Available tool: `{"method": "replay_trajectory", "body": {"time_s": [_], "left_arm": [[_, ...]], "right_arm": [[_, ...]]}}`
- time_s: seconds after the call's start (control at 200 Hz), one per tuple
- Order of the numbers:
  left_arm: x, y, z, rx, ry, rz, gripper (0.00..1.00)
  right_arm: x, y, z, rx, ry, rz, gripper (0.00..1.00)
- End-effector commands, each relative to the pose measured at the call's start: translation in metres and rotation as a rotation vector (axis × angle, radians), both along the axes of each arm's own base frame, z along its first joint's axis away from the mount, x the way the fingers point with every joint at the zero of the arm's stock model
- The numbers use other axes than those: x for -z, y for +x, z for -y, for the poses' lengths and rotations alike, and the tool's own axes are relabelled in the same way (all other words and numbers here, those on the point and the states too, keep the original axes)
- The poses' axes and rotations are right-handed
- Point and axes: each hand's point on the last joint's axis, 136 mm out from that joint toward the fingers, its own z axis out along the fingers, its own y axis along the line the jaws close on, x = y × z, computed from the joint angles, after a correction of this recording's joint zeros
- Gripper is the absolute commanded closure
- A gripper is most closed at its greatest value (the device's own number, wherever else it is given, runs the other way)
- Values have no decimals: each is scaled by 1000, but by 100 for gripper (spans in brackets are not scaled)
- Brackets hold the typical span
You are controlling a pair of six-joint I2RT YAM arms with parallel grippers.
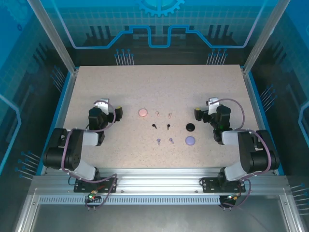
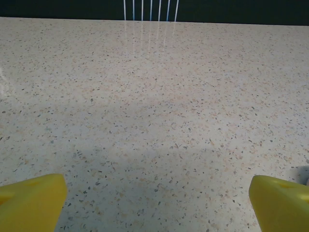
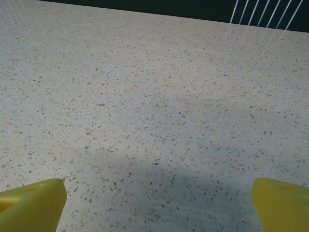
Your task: Insert the wireless bluetooth earbuds into the charging case
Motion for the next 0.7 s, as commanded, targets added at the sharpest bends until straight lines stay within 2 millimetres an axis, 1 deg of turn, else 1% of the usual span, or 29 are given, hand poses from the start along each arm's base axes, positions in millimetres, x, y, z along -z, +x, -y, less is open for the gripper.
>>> {"method": "replay_trajectory", "body": {"time_s": [0.0, 0.58, 0.695], "left_arm": [[-2, 2, -6, -29, -15, 6, 1], [-2, 3, -6, -30, -16, 2, 1], [-2, 3, -2, -15, -4, 6, 1]], "right_arm": [[-4, 5, 3, 11, 6, 5, 0], [-4, 5, 4, 6, 17, 3, 0], [-4, 5, 4, 7, 16, 4, 0]]}}
